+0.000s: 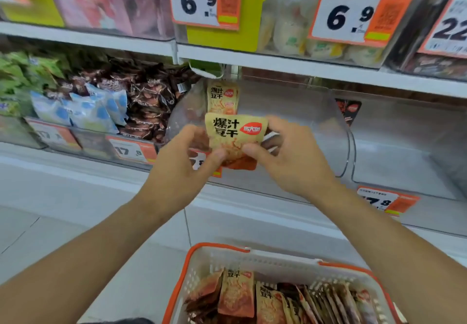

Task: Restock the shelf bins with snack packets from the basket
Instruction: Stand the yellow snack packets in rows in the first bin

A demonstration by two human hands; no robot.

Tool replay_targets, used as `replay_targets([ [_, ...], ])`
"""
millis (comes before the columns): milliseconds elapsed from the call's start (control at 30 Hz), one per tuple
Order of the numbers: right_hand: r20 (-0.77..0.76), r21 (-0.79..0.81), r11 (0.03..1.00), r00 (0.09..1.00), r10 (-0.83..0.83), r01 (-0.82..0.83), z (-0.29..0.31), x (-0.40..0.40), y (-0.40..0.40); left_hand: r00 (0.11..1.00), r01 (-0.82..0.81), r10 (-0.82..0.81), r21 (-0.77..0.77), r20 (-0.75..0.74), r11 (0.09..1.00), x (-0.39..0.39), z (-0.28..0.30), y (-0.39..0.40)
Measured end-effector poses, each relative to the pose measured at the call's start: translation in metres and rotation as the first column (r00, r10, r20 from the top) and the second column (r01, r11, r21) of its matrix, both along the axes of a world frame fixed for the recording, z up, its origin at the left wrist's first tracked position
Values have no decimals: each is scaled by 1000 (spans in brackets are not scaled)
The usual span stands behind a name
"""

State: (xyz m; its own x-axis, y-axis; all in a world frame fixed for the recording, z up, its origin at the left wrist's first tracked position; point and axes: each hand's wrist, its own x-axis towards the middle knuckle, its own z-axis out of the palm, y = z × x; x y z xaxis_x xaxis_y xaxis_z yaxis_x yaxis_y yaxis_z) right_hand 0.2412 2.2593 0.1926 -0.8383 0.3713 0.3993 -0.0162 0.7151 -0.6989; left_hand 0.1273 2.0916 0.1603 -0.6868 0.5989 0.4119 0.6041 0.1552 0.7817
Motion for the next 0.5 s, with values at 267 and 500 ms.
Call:
replay_targets([
  [267, 121, -14, 977, 970, -212, 215, -22, -89, 74, 905, -177, 89, -178, -415, 968, -46, -36, 4],
  [500, 287, 106, 958, 914, -287, 267, -38, -167, 84, 882, -174, 131, -55, -452, 983, -66, -47, 13],
])
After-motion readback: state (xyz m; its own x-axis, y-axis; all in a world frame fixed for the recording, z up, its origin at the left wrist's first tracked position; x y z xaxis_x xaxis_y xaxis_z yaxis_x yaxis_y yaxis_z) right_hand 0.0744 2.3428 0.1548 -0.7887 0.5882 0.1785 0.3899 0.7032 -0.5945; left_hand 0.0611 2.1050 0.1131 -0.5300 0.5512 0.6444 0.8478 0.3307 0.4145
